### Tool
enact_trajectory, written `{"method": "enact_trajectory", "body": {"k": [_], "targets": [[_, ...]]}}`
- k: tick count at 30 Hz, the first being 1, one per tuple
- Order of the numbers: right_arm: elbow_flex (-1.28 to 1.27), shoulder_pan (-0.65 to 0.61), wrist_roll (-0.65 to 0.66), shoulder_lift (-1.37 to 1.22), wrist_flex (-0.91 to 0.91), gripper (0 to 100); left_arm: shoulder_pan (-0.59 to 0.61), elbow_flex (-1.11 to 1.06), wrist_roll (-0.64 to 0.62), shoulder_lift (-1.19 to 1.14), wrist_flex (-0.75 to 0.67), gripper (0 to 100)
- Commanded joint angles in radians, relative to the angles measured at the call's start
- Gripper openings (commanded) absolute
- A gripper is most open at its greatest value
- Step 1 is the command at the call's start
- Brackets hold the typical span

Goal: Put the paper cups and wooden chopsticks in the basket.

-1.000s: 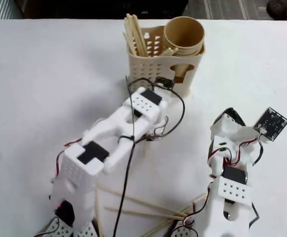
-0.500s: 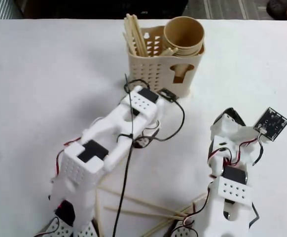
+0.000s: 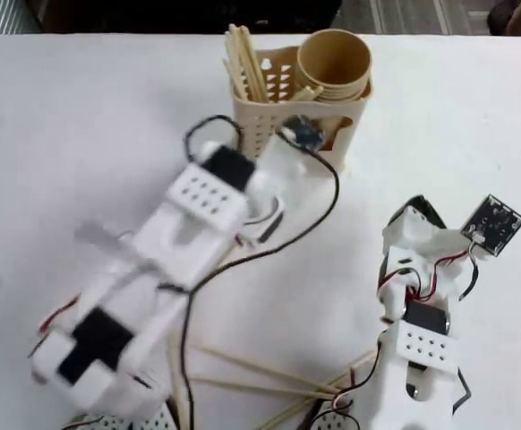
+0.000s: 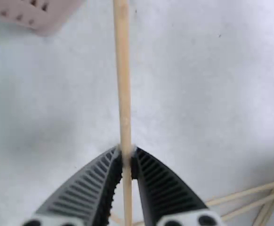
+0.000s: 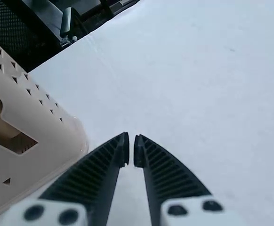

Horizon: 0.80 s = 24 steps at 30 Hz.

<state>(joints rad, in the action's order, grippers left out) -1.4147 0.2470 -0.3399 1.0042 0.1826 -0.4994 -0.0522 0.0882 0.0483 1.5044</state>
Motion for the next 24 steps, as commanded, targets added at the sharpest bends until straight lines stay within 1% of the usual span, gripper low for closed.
{"method": "enact_trajectory", "body": {"k": [1,4,7,13,18,21,24], "targets": [[0.008,0.013,-0.008,0.031,-0.019,3.5,0.012,0.029,0.008,0.188,-0.023,2],[0.008,0.013,-0.008,0.030,-0.019,3.5,0.012,0.083,0.005,0.274,-0.089,2],[0.008,0.013,-0.008,0.030,-0.019,3.5,0.033,0.132,0.006,0.331,-0.201,2],[0.008,0.015,-0.008,0.030,-0.019,3.5,0.104,0.144,0.000,0.332,-0.578,2],[0.008,0.012,-0.008,0.031,-0.016,3.5,0.120,0.152,-0.002,0.252,-0.868,2],[0.008,0.012,-0.008,0.031,-0.016,3.5,0.120,0.152,-0.002,0.208,-1.003,2],[0.008,0.012,-0.008,0.031,-0.016,3.5,0.120,0.153,-0.002,0.173,-1.092,2]]}}
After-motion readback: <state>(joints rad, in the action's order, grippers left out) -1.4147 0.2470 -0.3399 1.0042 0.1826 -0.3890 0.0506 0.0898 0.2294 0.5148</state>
